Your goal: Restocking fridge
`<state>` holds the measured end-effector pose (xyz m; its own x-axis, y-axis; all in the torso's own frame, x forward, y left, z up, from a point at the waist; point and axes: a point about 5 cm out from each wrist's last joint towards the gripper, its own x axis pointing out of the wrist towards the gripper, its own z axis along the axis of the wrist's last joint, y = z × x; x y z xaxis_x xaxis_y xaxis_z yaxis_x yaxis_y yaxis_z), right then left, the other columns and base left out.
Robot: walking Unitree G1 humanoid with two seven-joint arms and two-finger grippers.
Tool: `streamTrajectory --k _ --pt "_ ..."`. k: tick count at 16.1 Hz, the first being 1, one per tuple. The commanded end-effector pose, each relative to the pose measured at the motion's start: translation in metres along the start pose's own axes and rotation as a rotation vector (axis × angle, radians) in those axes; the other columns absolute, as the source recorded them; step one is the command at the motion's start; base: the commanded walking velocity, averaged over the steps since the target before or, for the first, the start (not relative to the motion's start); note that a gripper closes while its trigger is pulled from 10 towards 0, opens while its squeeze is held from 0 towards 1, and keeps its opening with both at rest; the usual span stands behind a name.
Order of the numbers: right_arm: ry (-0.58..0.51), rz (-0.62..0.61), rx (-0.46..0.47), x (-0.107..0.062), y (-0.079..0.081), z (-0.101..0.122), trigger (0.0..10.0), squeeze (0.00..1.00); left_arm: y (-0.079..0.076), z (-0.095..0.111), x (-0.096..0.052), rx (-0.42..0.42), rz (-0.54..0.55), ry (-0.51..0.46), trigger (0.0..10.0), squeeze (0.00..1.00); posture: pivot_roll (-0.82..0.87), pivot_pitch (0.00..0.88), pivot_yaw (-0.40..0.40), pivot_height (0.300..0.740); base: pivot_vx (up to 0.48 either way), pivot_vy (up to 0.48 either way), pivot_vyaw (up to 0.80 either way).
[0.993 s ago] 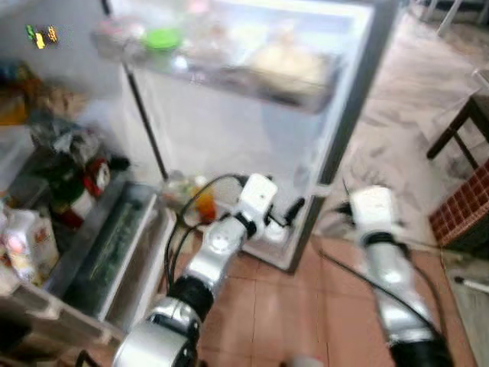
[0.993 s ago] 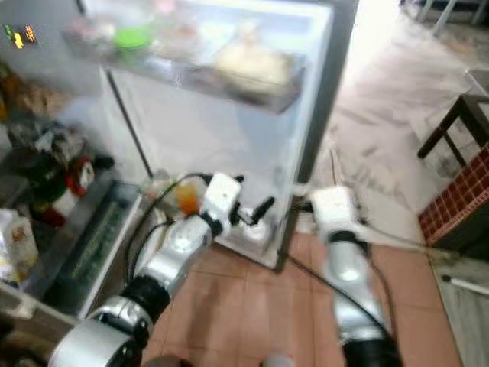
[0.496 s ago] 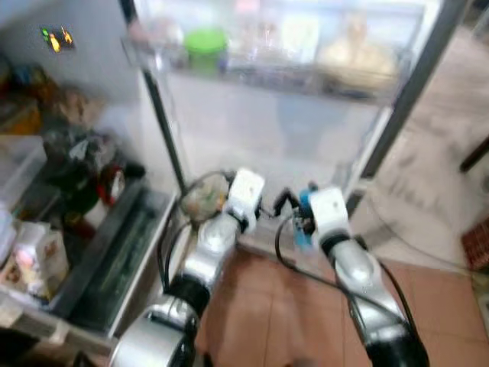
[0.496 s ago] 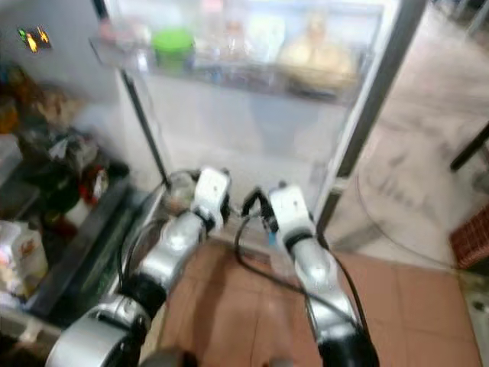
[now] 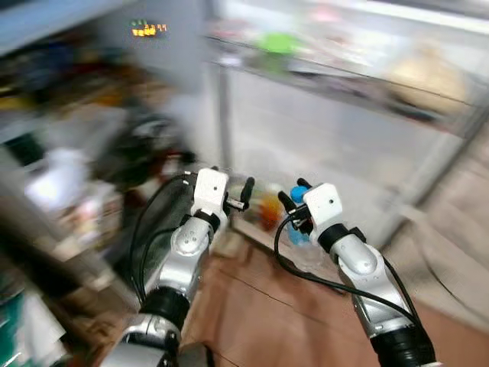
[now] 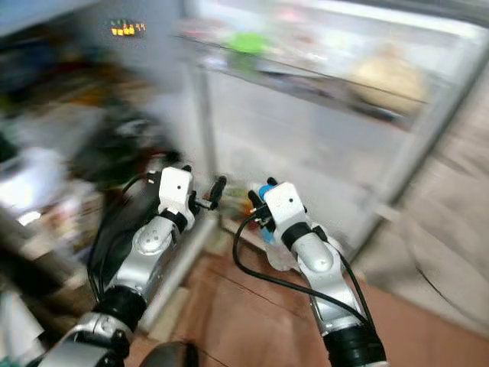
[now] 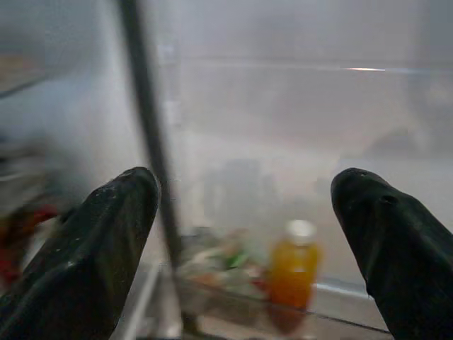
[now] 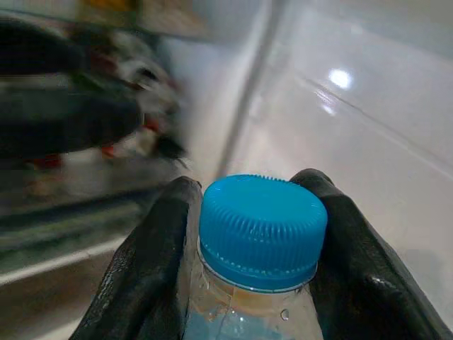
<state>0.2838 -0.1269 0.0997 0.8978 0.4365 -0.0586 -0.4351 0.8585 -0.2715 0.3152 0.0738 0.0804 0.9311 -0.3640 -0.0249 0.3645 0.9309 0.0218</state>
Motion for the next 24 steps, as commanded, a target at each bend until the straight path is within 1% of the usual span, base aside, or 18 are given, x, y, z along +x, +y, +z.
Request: streamTrajectory --k 1,3,5,6,7,8,10,12,15,21,24 --pt "-0.034 0.010 -0.020 0.003 -0.002 0.007 10.0 0.00 0.002 0.004 0.001 0.014 0.004 -0.006 10.0 0.00 0.01 0.000 -0.006 0.740 0.300 0.375 0.00" --pt "-0.041 0.022 -0.025 0.005 -0.002 0.008 10.0 0.00 0.002 0.002 -0.003 0.006 0.011 0.004 10.0 0.00 0.01 0.000 -0.009 0.740 0.304 0.328 0.00" --pt "-0.042 0.023 -0.038 0.007 -0.005 0.008 10.0 0.00 0.001 0.000 -0.007 0.009 0.016 0.005 10.0 0.00 0.02 0.000 -0.013 0.740 0.000 0.000 0.00" --pt "-0.039 0.008 -0.053 0.007 -0.007 0.007 10.0 0.00 0.000 -0.001 -0.008 0.019 0.014 0.008 10.0 0.00 0.02 0.000 -0.013 0.740 0.000 0.000 0.00" --pt "-0.020 -0.049 -0.072 0.008 -0.013 0.005 10.0 0.00 -0.002 -0.002 -0.010 0.021 -0.001 0.006 10.0 0.00 0.02 0.000 -0.012 0.740 0.000 0.000 0.00" --pt "-0.015 -0.084 -0.081 0.009 -0.016 0.004 10.0 0.00 -0.004 -0.002 -0.011 0.005 -0.018 0.006 10.0 0.00 0.02 0.000 -0.012 0.740 0.000 0.000 0.00" --pt "-0.010 -0.121 -0.075 0.009 -0.020 0.003 10.0 0.00 -0.004 -0.001 -0.012 0.006 -0.018 0.009 10.0 0.00 0.02 0.000 -0.008 0.740 0.000 0.000 0.00" --pt "-0.007 -0.120 -0.060 0.008 -0.020 0.001 10.0 0.00 -0.003 -0.001 -0.014 -0.006 -0.025 0.012 10.0 0.00 0.02 0.000 -0.004 0.740 0.000 0.000 0.00" --pt "-0.005 -0.111 -0.044 0.008 -0.015 -0.001 10.0 0.00 -0.001 0.002 -0.015 -0.004 -0.037 0.000 10.0 0.00 0.02 0.000 0.000 0.740 0.000 0.000 0.00" --pt "-0.004 -0.101 -0.038 0.008 -0.014 -0.002 10.0 0.00 -0.002 0.000 -0.017 -0.007 -0.039 0.020 10.0 0.00 0.02 0.000 0.000 0.740 0.384 0.000 0.00" --pt "-0.001 -0.094 -0.035 0.008 -0.014 -0.003 10.0 0.00 -0.003 0.000 -0.016 -0.011 -0.028 0.021 10.0 0.00 0.02 0.000 0.000 0.740 0.000 0.000 0.00"
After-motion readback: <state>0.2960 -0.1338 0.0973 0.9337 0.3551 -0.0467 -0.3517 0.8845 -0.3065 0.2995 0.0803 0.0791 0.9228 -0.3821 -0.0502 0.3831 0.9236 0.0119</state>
